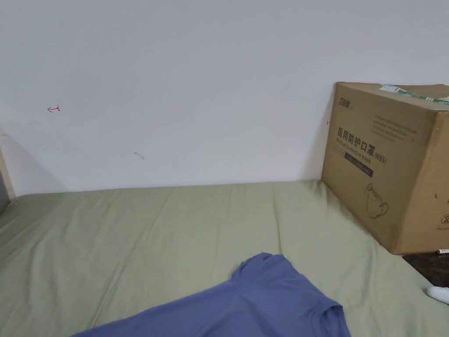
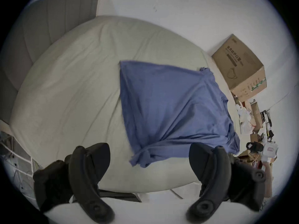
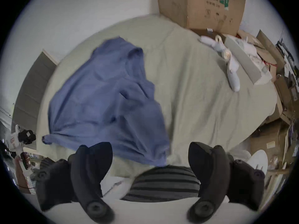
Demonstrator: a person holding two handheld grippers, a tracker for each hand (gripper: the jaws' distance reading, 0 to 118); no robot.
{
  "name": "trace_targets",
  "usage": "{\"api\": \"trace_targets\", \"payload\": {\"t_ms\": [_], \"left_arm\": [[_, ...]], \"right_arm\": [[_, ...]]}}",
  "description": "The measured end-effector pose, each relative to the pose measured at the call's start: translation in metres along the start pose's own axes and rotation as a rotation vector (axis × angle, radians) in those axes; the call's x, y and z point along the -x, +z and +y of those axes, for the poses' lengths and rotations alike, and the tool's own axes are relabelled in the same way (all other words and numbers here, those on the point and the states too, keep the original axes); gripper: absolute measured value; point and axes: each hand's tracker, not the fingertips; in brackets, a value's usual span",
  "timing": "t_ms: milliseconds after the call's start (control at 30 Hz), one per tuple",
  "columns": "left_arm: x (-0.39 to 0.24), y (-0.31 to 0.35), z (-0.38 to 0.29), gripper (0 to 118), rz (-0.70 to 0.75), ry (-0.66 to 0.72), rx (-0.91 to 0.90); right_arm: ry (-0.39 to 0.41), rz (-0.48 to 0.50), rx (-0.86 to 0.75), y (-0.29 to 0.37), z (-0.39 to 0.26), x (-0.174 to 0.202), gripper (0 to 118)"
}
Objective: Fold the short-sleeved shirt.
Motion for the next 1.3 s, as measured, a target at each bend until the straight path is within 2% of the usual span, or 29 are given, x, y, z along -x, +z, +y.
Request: {"api": "trace_targets", "payload": {"t_ms": [133, 167, 200, 233, 333, 367, 400, 433, 500, 533, 633, 700, 833, 933, 967, 1000, 1033, 1067, 1100, 1167, 1300], "left_arm": [[-0.037, 0.030, 0.015, 104, -0.022, -0.075, -0.177], [-0.046, 0.038, 0.019, 104, -0.049, -0.075, -0.257], [-0.053, 0.046, 0.023, 100, -0.078, -0.076, -0.327], [-0.061, 0.052, 0.025, 88, -0.116, -0.081, -0.398], [-0.086, 0.074, 0.019, 65, -0.165, -0.152, -0.692], [-0.095, 0.077, 0.019, 36, -0.144, -0.189, -0.754], [-0.107, 0.080, 0.018, 3, -0.121, -0.221, -0.809], [-0.113, 0.084, 0.016, 2, -0.033, -0.246, -0.850], [-0.121, 0.084, 0.021, 1, -0.077, -0.259, -0.880], [-0.126, 0.084, 0.024, 1, -0.093, -0.262, -0.867], [-0.133, 0.084, 0.047, 1, -0.039, -0.278, -0.873], [-0.123, 0.077, 0.081, 1, -0.039, -0.254, -0.777], [-0.073, 0.019, 0.162, 1, -0.077, -0.085, -0.325], [-0.031, -0.049, 0.197, 2, 0.052, -0.074, -0.071], [-0.012, -0.073, 0.206, 12, 0.078, -0.018, -0.026], [0.004, -0.092, 0.211, 58, 0.096, 0.023, 0.001], [0.019, -0.114, 0.211, 97, 0.129, 0.069, 0.028], [0.031, -0.135, 0.212, 107, 0.166, 0.090, 0.067], [0.043, -0.153, 0.211, 103, 0.192, 0.073, 0.076], [0.050, -0.178, 0.207, 104, 0.219, 0.035, 0.083], [0.064, -0.225, 0.193, 101, 0.264, 0.020, 0.177]], "right_arm": [[-0.003, 0.096, -0.267, 0.039, 0.019, 0.039, 98], [-0.006, 0.144, -0.342, 0.049, 0.024, 0.050, 96], [-0.002, 0.198, -0.422, 0.059, 0.028, 0.061, 90], [0.012, 0.253, -0.499, 0.068, 0.031, 0.070, 75], [0.070, 0.378, -0.746, 0.092, 0.036, 0.103, 51], [0.104, 0.387, -0.806, 0.097, 0.038, 0.115, 19], [0.130, 0.367, -0.878, 0.100, 0.039, 0.127, 0], [0.160, 0.370, -0.925, 0.101, 0.041, 0.136, 0], [0.223, 0.385, -0.934, 0.098, 0.051, 0.151, 0], [0.237, 0.354, -0.933, 0.093, 0.058, 0.159, 0], [0.228, 0.359, -0.903, 0.083, 0.073, 0.172, 0], [0.209, 0.364, -0.882, 0.075, 0.084, 0.175, 0], [0.225, 0.392, -0.849, 0.063, 0.097, 0.176, 0], [0.271, 0.369, -0.823, 0.051, 0.101, 0.178, 0], [0.277, 0.361, -0.811, 0.045, 0.103, 0.177, 0], [0.275, 0.360, -0.797, 0.040, 0.104, 0.176, 0], [0.263, 0.368, -0.769, 0.033, 0.106, 0.174, 0], [0.244, 0.374, -0.747, 0.027, 0.106, 0.172, 0], [0.223, 0.378, -0.723, 0.020, 0.107, 0.169, 0], [0.202, 0.380, -0.695, 0.009, 0.109, 0.164, 0], [0.195, 0.335, -0.644, -0.010, 0.112, 0.154, 0]]}}
